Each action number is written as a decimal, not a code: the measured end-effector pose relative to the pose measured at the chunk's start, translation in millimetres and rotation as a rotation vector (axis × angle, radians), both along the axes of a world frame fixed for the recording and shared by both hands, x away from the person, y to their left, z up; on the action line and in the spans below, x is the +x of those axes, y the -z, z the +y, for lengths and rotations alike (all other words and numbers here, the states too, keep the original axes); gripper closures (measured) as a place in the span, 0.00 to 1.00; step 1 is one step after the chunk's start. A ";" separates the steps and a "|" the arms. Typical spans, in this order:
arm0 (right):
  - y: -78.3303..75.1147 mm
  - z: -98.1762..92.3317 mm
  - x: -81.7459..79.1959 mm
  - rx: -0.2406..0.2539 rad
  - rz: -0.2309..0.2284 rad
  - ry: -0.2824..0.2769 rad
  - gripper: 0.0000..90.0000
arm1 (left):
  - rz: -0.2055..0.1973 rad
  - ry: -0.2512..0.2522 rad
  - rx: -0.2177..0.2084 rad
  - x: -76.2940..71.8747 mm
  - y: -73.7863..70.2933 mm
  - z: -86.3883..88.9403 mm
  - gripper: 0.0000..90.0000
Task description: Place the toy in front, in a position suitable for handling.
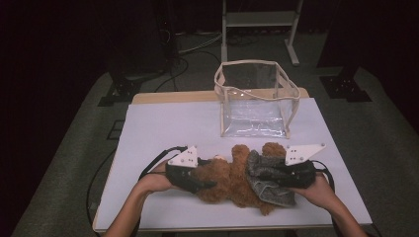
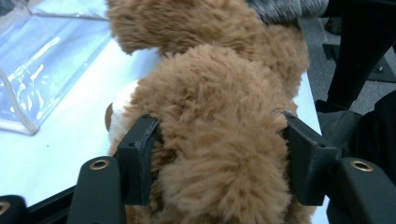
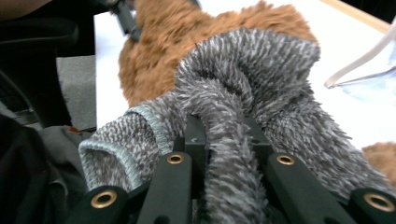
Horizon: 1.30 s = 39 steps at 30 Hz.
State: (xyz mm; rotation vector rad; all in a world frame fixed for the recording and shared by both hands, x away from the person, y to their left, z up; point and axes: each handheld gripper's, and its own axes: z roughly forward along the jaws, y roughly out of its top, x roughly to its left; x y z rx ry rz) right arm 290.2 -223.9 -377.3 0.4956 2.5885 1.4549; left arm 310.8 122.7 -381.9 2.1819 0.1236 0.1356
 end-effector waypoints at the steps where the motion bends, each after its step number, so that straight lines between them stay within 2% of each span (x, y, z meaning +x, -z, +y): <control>1: -1.9 1.7 1.4 -0.005 -0.004 0.004 0.85 | -0.003 -0.003 0.007 -3.0 3.0 0.1 0.42; 6: -11.6 16.8 10.1 -0.017 -0.015 0.009 0.85 | -0.006 -0.013 -0.012 -8.6 7.0 0.9 0.42; 10: -15.5 32.9 11.9 -0.036 -0.026 -0.026 0.85 | -0.034 -0.011 0.012 -14.1 7.9 2.4 0.41; 12: -17.4 32.9 14.1 -0.042 -0.022 -0.030 0.85 | -0.041 -0.017 0.021 -16.1 7.2 2.6 0.41; 16: -19.5 20.9 19.6 -0.027 -0.011 -0.006 0.85 | -0.057 -0.017 0.037 -20.0 6.1 1.6 0.41; 22: -18.9 -3.9 32.2 -0.002 0.016 0.066 0.85 | -0.063 -0.014 0.037 -23.4 6.1 2.5 0.40; 29: -12.0 -26.7 45.3 0.029 0.055 0.135 0.85 | -0.074 -0.002 0.042 -26.7 5.7 4.7 0.40; 35: -2.9 -42.3 51.2 0.030 0.082 0.195 0.85 | -0.071 0.000 0.037 -29.9 5.9 6.0 0.40; 39: -7.6 -53.0 49.1 0.001 0.069 0.233 0.85 | -0.070 0.009 0.042 -30.7 5.3 6.8 0.40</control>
